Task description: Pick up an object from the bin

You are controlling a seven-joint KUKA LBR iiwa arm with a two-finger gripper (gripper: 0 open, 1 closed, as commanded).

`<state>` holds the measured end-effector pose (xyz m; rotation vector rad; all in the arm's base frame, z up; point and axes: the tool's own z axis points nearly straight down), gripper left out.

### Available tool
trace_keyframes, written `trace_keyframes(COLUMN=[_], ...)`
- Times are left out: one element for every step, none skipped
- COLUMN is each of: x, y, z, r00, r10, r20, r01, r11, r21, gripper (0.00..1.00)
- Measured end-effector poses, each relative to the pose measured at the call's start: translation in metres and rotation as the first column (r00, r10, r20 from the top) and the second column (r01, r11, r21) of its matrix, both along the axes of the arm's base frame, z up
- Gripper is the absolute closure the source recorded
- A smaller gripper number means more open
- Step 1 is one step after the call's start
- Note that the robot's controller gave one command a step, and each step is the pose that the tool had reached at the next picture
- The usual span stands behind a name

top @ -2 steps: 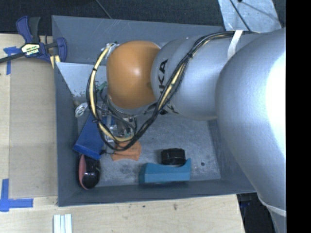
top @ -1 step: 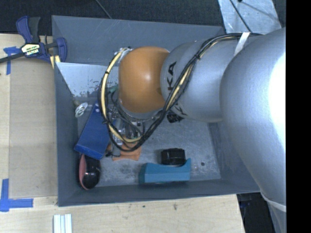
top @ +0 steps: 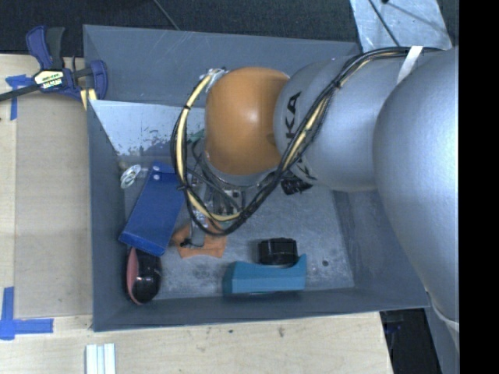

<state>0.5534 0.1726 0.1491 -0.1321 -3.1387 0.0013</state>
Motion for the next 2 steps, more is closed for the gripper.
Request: trace_keyframes(x=[0.003, -0.008], y=[-0.035, -0.037], z=[-0.016, -0.06], r00=[0.995, 0.978], r10=[0.097, 0.21], r20=[0.006, 0.002], r01=[-0.097, -0.21], r11=[0.995, 0.978], r21=[0.002, 0.001], gripper=[0.0, 1.0])
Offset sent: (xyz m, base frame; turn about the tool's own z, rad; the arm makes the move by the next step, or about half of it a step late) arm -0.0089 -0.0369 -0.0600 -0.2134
